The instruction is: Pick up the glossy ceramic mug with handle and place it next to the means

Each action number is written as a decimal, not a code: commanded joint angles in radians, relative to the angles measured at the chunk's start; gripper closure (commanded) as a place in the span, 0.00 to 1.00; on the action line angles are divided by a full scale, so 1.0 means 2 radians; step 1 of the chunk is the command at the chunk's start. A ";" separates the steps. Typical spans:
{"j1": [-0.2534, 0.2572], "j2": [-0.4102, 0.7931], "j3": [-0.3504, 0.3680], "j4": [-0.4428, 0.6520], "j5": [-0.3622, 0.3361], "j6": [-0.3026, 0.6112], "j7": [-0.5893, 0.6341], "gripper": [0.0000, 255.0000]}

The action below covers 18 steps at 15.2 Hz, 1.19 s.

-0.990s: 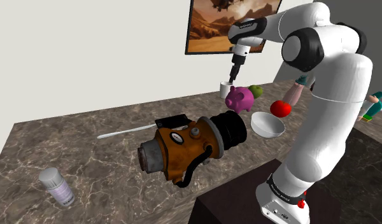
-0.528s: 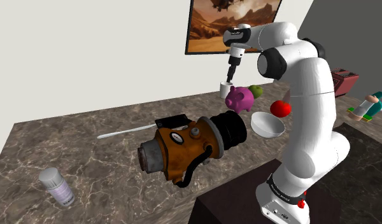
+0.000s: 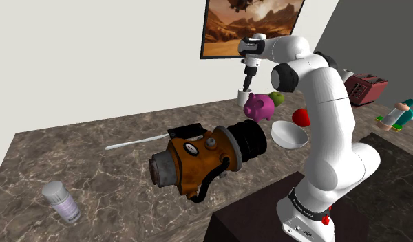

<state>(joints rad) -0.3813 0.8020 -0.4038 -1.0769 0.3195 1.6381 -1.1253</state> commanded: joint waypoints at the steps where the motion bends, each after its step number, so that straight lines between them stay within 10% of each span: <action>1: 0.004 -0.005 -0.001 -0.023 0.000 0.018 -0.003 0.00; 9: 0.005 -0.005 -0.001 -0.028 0.000 0.022 -0.003 0.00; 10: 0.005 -0.005 -0.001 -0.028 0.000 0.022 -0.003 1.00; 18: 0.005 -0.005 -0.001 -0.028 0.000 0.022 -0.003 1.00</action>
<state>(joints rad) -0.3705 0.7916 -0.4049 -1.1326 0.3197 1.6815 -1.1322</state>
